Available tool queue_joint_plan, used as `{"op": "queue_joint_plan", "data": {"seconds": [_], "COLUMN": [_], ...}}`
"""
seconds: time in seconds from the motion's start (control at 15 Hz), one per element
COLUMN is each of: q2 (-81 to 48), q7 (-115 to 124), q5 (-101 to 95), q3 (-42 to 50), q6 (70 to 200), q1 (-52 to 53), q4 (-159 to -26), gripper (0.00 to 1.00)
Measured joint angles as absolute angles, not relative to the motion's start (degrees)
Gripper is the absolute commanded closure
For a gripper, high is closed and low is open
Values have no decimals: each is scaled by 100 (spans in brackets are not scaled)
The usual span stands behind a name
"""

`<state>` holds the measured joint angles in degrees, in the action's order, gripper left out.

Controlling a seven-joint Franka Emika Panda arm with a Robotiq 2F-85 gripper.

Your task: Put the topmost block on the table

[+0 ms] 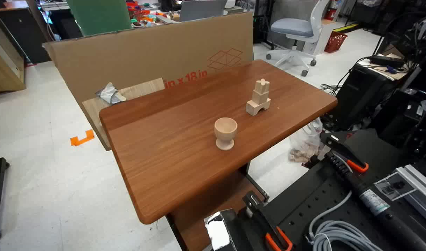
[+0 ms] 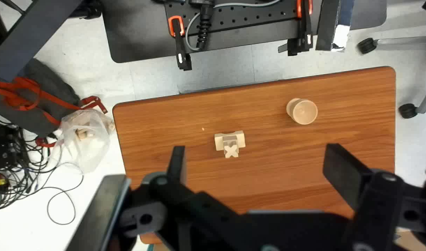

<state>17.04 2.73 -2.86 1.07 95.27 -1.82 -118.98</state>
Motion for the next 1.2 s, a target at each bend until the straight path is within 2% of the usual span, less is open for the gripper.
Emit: {"op": "queue_joint_plan", "data": {"seconds": [0.67,1.2], "q2": [1698,1517], "q7": [174,-661], "q5": [-306,-519], "q3": [111,351], "q6": [9585,10426], "q1": [-182,-182], "q4": [-11988,-12939], "gripper": [0,0]}}
